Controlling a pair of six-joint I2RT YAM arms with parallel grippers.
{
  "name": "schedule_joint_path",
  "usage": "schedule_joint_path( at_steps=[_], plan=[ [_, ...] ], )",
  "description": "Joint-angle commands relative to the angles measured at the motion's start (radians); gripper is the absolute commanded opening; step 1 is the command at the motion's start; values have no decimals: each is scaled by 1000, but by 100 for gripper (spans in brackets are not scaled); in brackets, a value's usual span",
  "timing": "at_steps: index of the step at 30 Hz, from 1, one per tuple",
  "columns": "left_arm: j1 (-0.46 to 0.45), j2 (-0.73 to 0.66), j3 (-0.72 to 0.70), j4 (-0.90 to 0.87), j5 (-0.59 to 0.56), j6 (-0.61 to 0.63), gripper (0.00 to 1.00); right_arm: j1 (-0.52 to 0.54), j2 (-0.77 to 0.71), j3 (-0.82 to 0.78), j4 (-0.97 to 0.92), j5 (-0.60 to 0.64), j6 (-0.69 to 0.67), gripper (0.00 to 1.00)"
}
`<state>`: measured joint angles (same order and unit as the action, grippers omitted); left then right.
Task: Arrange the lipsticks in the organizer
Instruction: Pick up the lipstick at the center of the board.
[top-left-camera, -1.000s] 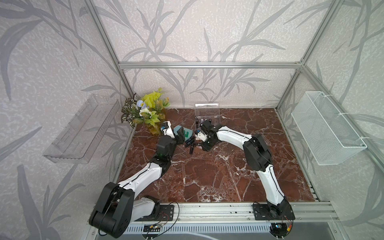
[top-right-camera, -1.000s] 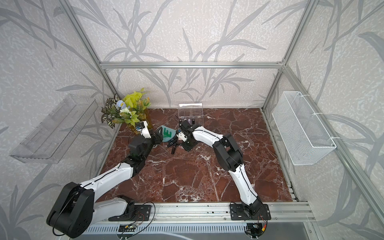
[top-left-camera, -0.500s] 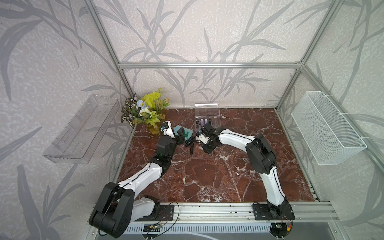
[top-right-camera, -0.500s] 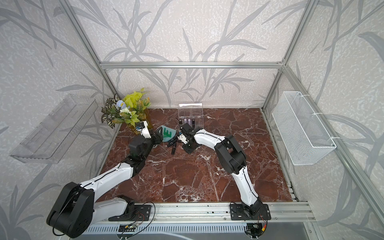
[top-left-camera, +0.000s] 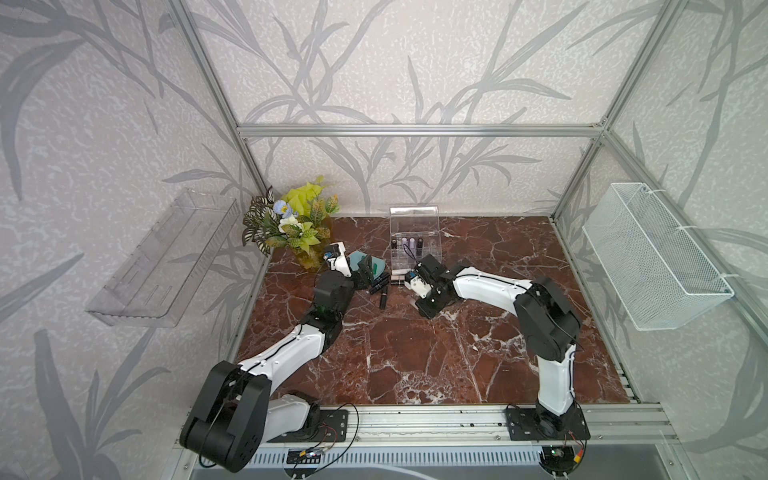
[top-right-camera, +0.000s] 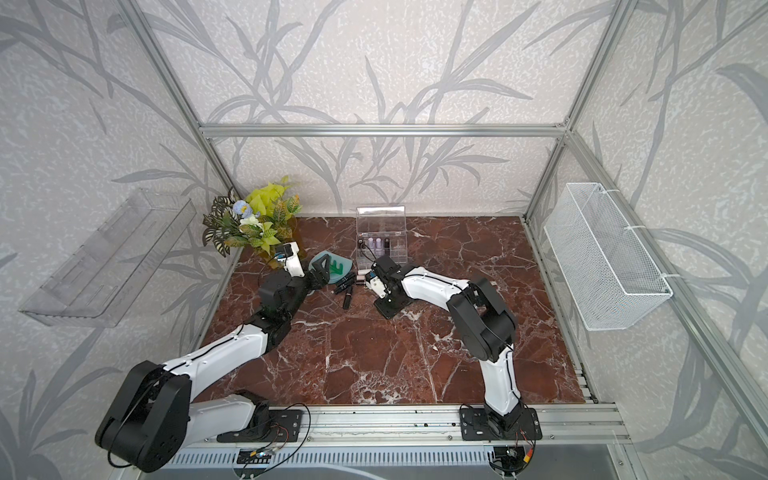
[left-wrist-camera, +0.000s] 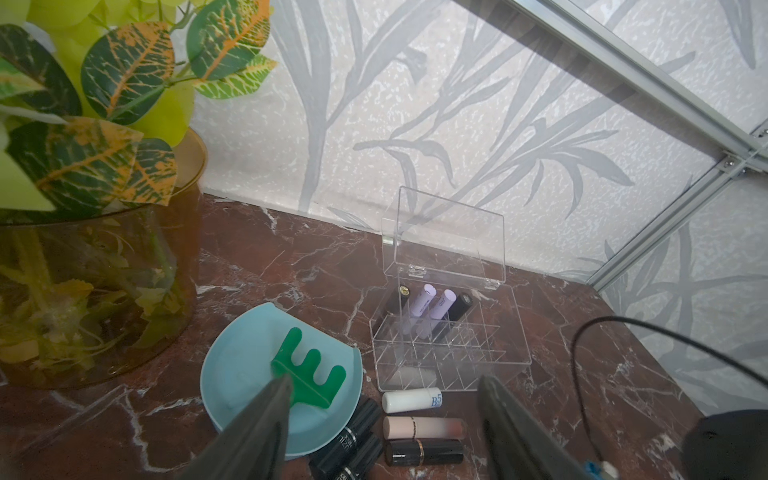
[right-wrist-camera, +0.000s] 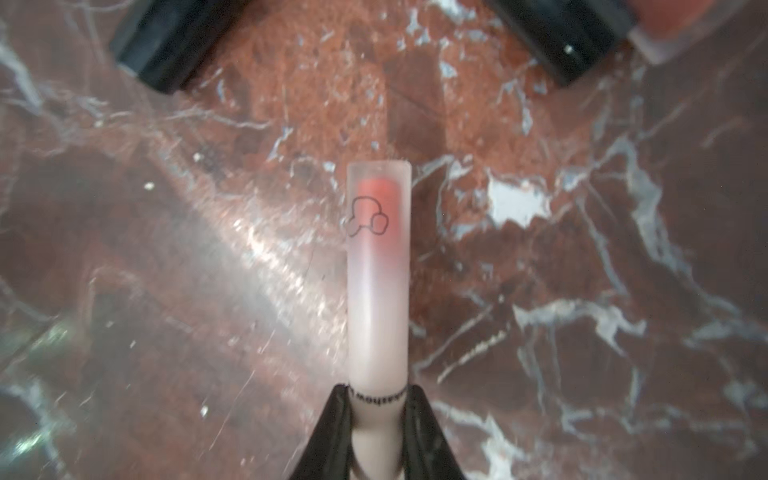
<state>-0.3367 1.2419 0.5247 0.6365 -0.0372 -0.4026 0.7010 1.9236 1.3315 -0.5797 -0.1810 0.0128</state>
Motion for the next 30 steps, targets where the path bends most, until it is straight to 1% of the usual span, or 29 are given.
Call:
schedule_joint_path(
  at_steps=[1,5,7,9,12,15,17,20,25,30],
  plan=[
    [8,34,65,23,161,-10,83,-44,-178,-84,86,-98,84,13],
    [13,91,133,30,395,-35,87,-83,-343,-182,148,-163,149,13],
    [13,122,156,66,555,-46,88,-98,-404,-217,169,-196,175,13],
    [13,159,185,97,684,-72,87,-105,-458,-247,190,-221,198,13],
    [13,205,224,131,838,-124,86,-111,-508,-267,200,-255,223,14],
    [10,237,254,172,949,-181,82,-113,-535,-270,212,-296,247,14],
    [11,244,261,191,989,-203,80,-113,-548,-268,230,-319,264,13],
    [9,244,263,198,1019,-206,78,-113,-562,-266,254,-339,281,13],
    [-16,262,276,220,1068,-230,69,-113,-574,-262,277,-350,297,13],
    [-45,276,306,180,1095,-208,68,-113,-590,-275,305,-357,318,13]
  ],
)
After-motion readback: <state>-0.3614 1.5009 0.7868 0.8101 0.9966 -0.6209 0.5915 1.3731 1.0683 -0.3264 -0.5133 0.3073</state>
